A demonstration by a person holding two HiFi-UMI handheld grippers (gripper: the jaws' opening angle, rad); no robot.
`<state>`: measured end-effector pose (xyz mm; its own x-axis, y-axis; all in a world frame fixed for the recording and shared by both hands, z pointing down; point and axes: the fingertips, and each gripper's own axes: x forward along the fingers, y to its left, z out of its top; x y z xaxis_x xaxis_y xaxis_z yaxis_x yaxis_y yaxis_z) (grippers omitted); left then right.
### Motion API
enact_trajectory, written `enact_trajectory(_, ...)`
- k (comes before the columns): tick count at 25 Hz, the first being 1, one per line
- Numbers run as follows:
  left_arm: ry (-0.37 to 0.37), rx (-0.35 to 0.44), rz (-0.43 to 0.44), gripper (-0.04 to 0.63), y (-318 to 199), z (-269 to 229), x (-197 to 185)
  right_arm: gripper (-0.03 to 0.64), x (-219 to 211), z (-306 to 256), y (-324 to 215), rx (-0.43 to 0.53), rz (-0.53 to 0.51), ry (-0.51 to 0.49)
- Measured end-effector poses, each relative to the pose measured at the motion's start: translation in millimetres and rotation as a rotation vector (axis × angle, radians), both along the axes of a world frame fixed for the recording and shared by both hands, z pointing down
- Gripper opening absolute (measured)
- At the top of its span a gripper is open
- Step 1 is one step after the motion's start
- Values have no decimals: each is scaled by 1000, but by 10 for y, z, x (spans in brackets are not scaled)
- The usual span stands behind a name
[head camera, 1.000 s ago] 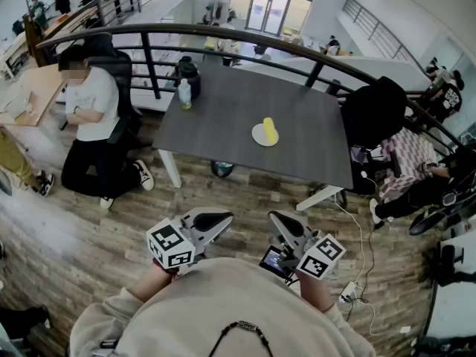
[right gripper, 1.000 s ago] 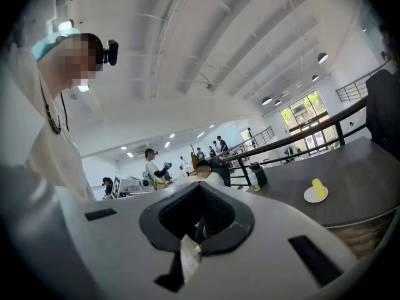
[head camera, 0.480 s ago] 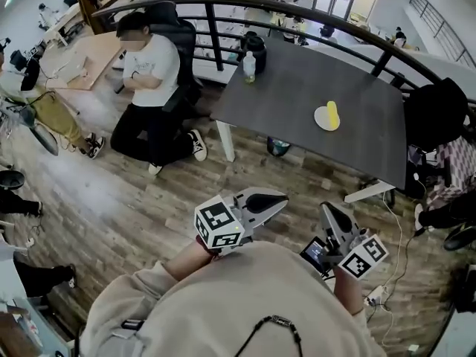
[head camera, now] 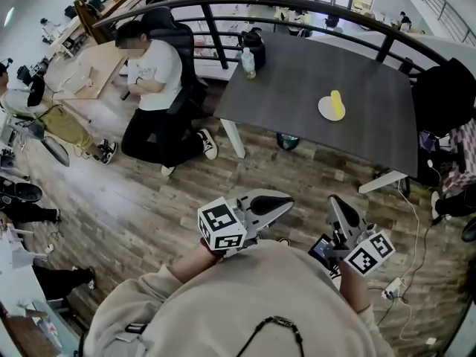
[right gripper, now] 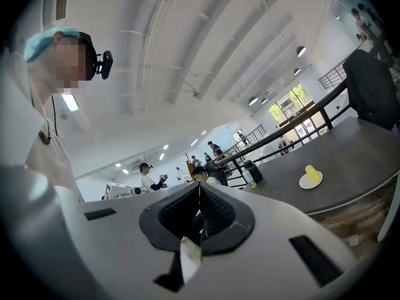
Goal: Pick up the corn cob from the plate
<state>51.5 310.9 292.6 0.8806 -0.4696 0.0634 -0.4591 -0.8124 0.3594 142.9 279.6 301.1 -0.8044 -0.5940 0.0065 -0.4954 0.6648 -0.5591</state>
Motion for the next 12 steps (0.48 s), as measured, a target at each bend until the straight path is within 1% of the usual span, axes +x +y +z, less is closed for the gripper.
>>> enact_trajectory(2,-28,-21,-7,0,-81,50,25,15,55,40,-71,-5,-1,-25)
enact_trajectory(4,-57,-62,-5,0,-91,131,59,15,109,145,-69,-25,-3,-41)
enact_trajectory(6,-73,-97,4,0,-22,183,113,15,210,267,13,-50,3,-33)
enact_trajectory(8,-74,-101,19,0,30,181,157,15,321,317,36,-50,23,-19)
enact_trajectory(10,-71,-98,23,0,68,161,117,15,371,306,9,-36,47,-23)
enact_trajectory(12,-59,-111,-12,0,101,152,-50,15,340,285,-1,-26,55,-45)
